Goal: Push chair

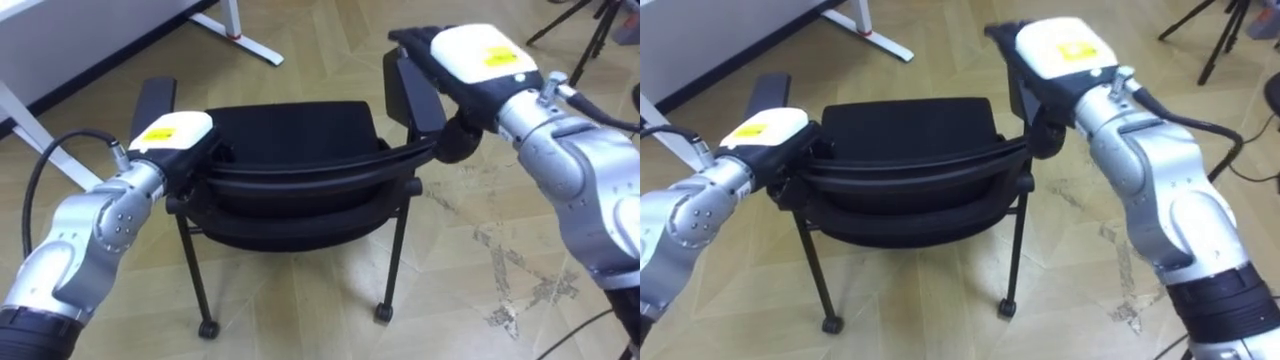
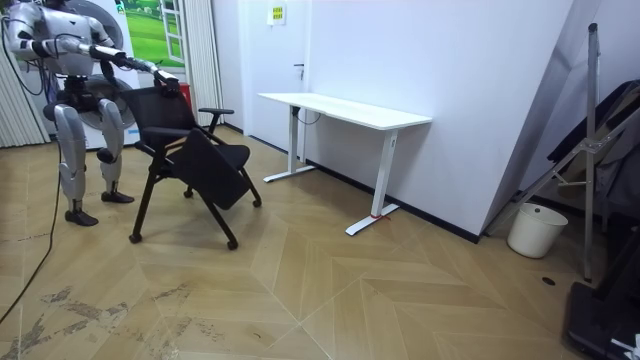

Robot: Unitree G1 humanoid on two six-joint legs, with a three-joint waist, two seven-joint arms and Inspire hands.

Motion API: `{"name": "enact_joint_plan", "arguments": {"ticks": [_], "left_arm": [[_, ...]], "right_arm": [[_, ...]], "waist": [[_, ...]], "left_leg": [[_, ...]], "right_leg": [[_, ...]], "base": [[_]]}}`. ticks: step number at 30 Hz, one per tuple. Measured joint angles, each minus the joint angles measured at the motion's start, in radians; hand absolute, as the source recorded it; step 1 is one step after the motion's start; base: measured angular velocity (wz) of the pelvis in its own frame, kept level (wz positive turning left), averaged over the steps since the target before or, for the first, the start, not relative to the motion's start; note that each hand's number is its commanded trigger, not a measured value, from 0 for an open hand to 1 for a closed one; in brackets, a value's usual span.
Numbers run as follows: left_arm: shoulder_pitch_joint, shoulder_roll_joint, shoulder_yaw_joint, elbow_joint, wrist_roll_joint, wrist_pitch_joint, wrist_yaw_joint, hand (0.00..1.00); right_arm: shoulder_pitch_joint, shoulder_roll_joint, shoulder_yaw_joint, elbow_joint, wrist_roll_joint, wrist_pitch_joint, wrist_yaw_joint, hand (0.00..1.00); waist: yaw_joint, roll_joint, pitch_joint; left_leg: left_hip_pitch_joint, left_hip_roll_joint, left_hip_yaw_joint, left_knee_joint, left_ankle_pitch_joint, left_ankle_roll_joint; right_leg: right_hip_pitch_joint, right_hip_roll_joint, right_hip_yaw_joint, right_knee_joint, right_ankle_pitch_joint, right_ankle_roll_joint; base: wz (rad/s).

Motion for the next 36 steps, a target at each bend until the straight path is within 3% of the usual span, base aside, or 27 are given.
{"name": "enact_joint_plan", "arguments": {"ticks": [2, 5, 6, 7, 8, 9, 10, 11, 12, 13, 15, 21, 27, 32, 36], "left_arm": [[0.0, -0.001, -0.001, -0.001, 0.0, -0.002, 0.0, 1.0], [0.0, -0.002, -0.01, -0.001, -0.001, 0.0, 0.001, 1.0], [0.001, -0.003, -0.025, 0.001, -0.001, 0.01, 0.003, 1.0], [0.001, 0.012, -0.025, -0.003, -0.001, 0.012, 0.001, 1.0], [0.001, 0.027, -0.018, -0.007, 0.0, 0.012, -0.002, 1.0], [0.003, 0.013, -0.016, 0.005, 0.004, 0.021, 0.006, 1.0], [0.001, 0.009, -0.025, 0.014, 0.003, 0.027, 0.015, 1.0], [0.001, 0.009, -0.028, 0.013, 0.002, 0.028, 0.016, 1.0], [-0.007, 0.002, -0.04, 0.013, 0.002, 0.028, 0.021, 1.0], [-0.026, -0.006, -0.067, 0.013, 0.003, 0.032, 0.028, 1.0], [-0.028, -0.018, -0.078, 0.008, 0.009, 0.034, 0.029, 1.0], [-0.027, -0.011, -0.112, 0.011, -0.007, 0.027, 0.029, 1.0], [-0.027, -0.025, -0.112, 0.009, -0.001, 0.025, 0.033, 1.0], [-0.027, -0.048, -0.114, 0.013, 0.007, 0.044, 0.033, 1.0], [-0.026, -0.057, -0.122, 0.013, 0.007, 0.054, 0.038, 1.0]], "right_arm": [[0.0, 0.0, 0.006, -0.002, 0.0, -0.001, 0.018, 0.0], [0.002, -0.001, 0.021, -0.004, 0.0, -0.003, 0.046, 0.0], [0.011, -0.002, 0.034, -0.002, 0.003, -0.004, 0.049, 0.0], [0.028, 0.001, 0.041, -0.01, 0.006, -0.019, 0.051, 0.0], [0.036, 0.0, 0.043, -0.024, 0.011, -0.026, 0.056, 0.0], [0.058, -0.009, 0.044, -0.039, 0.03, -0.036, 0.058, 0.0], [0.072, -0.009, 0.053, -0.036, 0.042, -0.034, 0.063, 0.0], [0.079, -0.01, 0.057, -0.037, 0.05, -0.034, 0.065, 0.0], [0.087, -0.016, 0.06, -0.036, 0.064, -0.034, 0.068, 0.0], [0.095, -0.016, 0.06, -0.031, 0.07, -0.029, 0.07, 0.0], [0.103, -0.013, 0.076, -0.03, 0.068, -0.025, 0.095, 0.0], [0.113, -0.012, 0.086, -0.035, 0.097, -0.014, 0.146, 0.0], [0.179, 0.006, 0.085, -0.033, 0.034, -0.007, 0.144, 0.0], [0.191, 0.015, 0.084, -0.019, 0.015, -0.001, 0.116, 0.0], [0.209, 0.051, 0.079, 0.012, -0.025, 0.0, 0.041, 0.0]], "waist": [[0.006, 0.002, -0.0001], [0.002, 0.011, 0.0025], [0.006, 0.026, 0.0088], [0.019, 0.028, 0.0094], [0.02, 0.011, 0.0026], [0.005, 0.028, 0.0042], [-0.007, 0.028, 0.0044], [-0.012, 0.023, 0.0049], [-0.023, 0.02, 0.0055], [-0.023, 0.014, 0.0033], [-0.007, -0.001, -0.003], [-0.004, 0.003, -0.0005], [0.012, 0.018, 0.0039], [0.012, 0.032, 0.0054], [0.01, 0.039, 0.0081]], "left_leg": [[0.003, 0.0, -0.016, 0.0, 0.0, 0.0], [0.018, 0.004, -0.089, -0.001, 0.001, 0.0], [0.042, 0.031, -0.168, -0.007, 0.001, 0.001], [0.046, 0.047, -0.216, 0.001, -0.001, -0.002], [0.039, 0.041, -0.21, 0.007, -0.005, -0.008], [0.038, 0.048, -0.192, 0.011, -0.021, -0.031], [0.036, 0.051, -0.141, 0.015, -0.021, -0.031], [0.029, 0.05, -0.121, 0.021, -0.022, -0.032], [0.005, 0.045, -0.112, -0.008, -0.02, -0.032], [-0.024, 0.044, -0.091, -0.037, 0.004, -0.02], [-0.015, 0.03, -0.07, -0.018, 0.01, -0.018], [0.01, 0.013, -0.072, -0.014, 0.008, -0.016], [0.006, 0.013, -0.073, -0.012, 0.008, -0.016], [0.008, 0.013, -0.074, -0.011, 0.008, -0.016], [0.006, 0.012, -0.074, -0.011, 0.008, -0.016]], "right_leg": [[-0.001, 0.001, -0.004, 0.004, 0.0, 0.0], [-0.01, 0.004, -0.025, 0.052, -0.001, 0.0], [-0.061, 0.023, -0.039, 0.137, -0.03, -0.017], [-0.097, 0.068, 0.002, 0.056, -0.005, -0.058], [-0.107, 0.076, -0.004, -0.014, 0.067, -0.064], [-0.098, 0.078, -0.049, -0.013, 0.103, -0.082], [-0.093, 0.076, -0.045, -0.003, 0.101, -0.083], [-0.09, 0.072, -0.026, -0.005, 0.101, -0.083], [-0.092, 0.067, 0.025, -0.006, 0.101, -0.082], [-0.097, 0.066, 0.046, 0.0, 0.09, -0.064], [-0.097, 0.072, 0.052, -0.005, 0.09, -0.056], [-0.059, 0.058, 0.032, -0.023, 0.09, -0.049], [-0.059, 0.057, 0.019, -0.025, 0.087, -0.045], [-0.053, 0.055, 0.004, -0.025, 0.086, -0.043], [-0.052, 0.054, 0.002, -0.025, 0.086, -0.043]], "base": [[-0.05], [-0.03], [-0.32], [-0.37], [0.04], [0.36], [0.45], [0.34], [0.4], [0.25], [-0.1], [0.0], [0.01], [0.03], [0.02]]}}
